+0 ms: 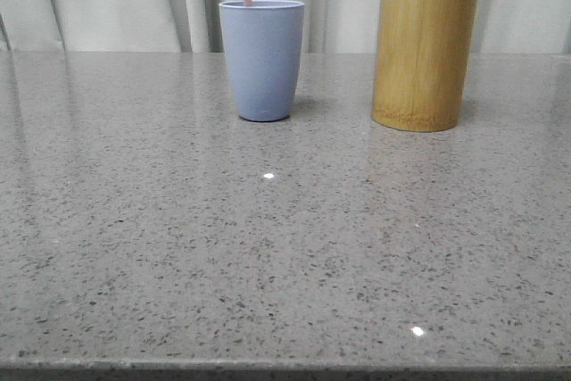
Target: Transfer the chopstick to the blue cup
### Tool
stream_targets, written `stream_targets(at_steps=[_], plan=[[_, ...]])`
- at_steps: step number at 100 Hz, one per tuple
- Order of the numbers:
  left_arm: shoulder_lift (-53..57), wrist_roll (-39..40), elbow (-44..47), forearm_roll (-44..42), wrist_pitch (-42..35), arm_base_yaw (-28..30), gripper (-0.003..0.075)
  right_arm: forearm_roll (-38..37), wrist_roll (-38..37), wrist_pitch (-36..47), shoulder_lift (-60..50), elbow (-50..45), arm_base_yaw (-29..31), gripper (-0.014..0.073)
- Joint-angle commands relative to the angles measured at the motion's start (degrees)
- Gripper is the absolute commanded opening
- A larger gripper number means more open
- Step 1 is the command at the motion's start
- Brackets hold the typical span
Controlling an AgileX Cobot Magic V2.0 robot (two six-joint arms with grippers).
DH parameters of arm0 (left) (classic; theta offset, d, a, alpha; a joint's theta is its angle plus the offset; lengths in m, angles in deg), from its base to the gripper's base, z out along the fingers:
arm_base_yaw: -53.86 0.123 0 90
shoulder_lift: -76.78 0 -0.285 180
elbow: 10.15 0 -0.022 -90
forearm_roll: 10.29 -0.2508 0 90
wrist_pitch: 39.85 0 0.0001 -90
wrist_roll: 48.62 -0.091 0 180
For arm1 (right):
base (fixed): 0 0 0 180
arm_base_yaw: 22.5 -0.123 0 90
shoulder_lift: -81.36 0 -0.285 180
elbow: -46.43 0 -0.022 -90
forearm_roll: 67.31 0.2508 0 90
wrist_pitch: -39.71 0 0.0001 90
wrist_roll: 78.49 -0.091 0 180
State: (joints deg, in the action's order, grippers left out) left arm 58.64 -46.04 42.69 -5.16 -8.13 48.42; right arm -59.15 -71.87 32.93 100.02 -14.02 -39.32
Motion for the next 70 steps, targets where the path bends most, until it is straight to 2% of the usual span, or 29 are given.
stream_targets(at_steps=[1,70], plan=[[-0.6,0.3,-1.4,0.4,-4.1,0.2,-0.0019,0.1,0.0,4.7,0.4,1.4,0.3,-0.0105],[-0.6,0.3,-1.0,0.2,-4.4,0.2,-0.0019,0.1,0.0,4.7,0.4,1.4,0.3,-0.0105]])
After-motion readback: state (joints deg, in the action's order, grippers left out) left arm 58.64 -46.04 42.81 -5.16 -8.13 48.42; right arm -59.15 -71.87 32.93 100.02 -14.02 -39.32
